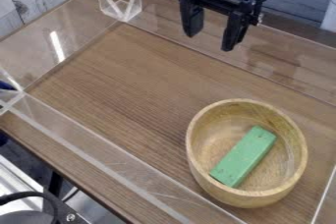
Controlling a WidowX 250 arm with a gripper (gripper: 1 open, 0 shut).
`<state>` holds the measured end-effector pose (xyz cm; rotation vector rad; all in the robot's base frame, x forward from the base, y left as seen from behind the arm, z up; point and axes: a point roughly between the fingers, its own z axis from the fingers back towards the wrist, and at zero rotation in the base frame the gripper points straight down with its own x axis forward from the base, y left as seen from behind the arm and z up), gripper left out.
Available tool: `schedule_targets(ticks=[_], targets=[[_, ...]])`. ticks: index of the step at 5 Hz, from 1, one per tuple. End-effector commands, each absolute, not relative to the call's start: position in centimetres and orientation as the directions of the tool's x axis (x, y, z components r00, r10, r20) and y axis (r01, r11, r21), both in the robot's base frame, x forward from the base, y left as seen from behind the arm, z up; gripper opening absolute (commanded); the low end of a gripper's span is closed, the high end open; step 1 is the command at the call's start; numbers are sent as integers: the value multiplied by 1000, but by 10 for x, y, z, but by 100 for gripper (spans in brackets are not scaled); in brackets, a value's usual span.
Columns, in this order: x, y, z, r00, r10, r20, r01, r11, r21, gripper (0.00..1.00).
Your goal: Remove the green block from inside the brown bowl and put it on the table
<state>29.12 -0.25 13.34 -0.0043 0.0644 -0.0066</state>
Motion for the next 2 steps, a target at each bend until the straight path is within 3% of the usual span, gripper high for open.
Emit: schedule_targets(ticks=[1,2], targets=[[286,-7,123,996,-16,-91,16,1000,-8,100],[263,-29,116,991,-80,-107,79,997,-19,100]])
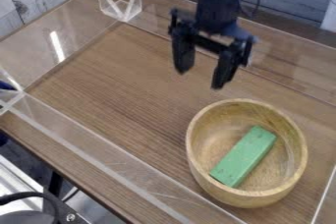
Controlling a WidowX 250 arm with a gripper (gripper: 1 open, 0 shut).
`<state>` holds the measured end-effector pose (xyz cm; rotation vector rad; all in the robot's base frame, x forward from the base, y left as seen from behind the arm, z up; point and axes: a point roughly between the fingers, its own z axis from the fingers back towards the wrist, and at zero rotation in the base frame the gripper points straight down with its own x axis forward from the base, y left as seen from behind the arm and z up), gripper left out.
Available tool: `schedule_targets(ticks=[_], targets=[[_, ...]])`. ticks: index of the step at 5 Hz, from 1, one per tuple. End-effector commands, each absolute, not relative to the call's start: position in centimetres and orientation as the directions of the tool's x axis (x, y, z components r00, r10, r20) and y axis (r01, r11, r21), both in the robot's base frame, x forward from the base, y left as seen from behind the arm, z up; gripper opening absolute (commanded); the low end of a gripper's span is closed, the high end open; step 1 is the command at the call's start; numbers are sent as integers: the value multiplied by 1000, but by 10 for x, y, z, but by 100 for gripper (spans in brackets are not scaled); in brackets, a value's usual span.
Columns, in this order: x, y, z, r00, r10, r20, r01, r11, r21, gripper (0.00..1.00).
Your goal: Remove the green block from inside the brown bowl and put it on the table
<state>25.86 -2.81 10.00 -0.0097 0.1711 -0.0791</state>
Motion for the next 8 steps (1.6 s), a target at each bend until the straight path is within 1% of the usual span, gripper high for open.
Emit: schedule_targets(ticks=[1,3,4,6,7,8], targets=[[248,-50,110,983,-157,-99,154,988,-34,100],[232,-94,96,956,-278,-93,275,960,-49,100],[229,-106,87,942,-323,-94,319,946,-56,100],[228,-107,60,931,-355,-83,350,934,-69,100],[232,-106,54,933,-357,-55,354,934,-56,100],[235,-104,57,936,-349,-35,347,936,-55,100]])
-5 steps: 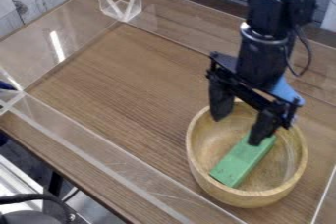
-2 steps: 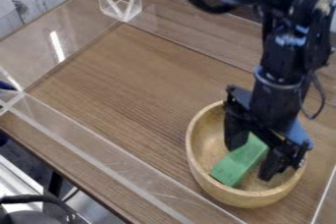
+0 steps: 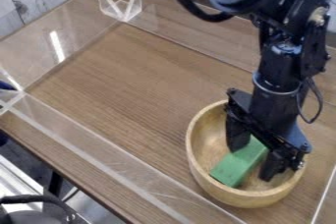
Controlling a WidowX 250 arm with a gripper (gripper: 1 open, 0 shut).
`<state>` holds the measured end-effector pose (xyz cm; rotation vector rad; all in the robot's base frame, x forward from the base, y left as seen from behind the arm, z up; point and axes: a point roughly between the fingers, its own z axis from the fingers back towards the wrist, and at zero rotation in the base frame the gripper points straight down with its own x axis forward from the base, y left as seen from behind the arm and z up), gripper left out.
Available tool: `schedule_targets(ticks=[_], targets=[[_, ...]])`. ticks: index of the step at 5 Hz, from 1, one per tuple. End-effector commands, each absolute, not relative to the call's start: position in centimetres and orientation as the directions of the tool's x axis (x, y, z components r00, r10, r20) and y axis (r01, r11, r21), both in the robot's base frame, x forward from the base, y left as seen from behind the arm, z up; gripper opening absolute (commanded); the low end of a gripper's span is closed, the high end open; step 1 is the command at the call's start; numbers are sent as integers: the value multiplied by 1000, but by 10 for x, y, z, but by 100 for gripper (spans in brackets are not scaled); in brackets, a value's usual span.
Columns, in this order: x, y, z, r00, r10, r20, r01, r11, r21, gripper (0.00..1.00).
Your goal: Remove the green block from inside the brown bowl and put it on the table
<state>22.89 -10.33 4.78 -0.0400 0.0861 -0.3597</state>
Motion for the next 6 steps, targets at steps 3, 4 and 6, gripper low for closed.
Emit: schedule_targets(ticks=[3,4,6], targets=[[242,-100,59,943,-332,-5,331,942,-57,100],[244,-99,59,945,-327,1,326,943,-60,100],[244,-96,55,949,-315,2,314,947,-69,100]])
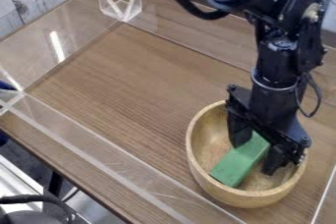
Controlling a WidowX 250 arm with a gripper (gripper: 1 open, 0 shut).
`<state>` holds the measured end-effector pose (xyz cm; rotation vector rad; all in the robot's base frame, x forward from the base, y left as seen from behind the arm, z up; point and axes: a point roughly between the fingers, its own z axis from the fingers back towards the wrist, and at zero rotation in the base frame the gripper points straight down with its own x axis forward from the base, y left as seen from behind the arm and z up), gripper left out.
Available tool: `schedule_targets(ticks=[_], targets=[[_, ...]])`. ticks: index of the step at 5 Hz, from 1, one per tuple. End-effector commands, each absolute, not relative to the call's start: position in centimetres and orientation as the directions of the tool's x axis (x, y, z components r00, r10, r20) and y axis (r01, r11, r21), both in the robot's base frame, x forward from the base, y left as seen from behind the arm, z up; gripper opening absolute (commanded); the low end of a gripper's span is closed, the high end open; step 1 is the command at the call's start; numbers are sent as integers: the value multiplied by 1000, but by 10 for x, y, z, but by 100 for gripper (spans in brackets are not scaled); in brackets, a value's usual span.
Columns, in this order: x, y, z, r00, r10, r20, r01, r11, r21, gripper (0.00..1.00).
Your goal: Remove the green block from inside the brown bowl and put it on the table
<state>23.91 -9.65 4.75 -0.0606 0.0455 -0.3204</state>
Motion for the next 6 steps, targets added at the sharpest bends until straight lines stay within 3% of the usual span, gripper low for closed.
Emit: schedule_targets(ticks=[1,4,6], targets=[[244,-95,53,951,-310,-3,309,948,-75,100],[242,-91,44,954,-300,-25,296,951,-87,100],[244,-90,28,953,-298,-54,292,952,-93,100]])
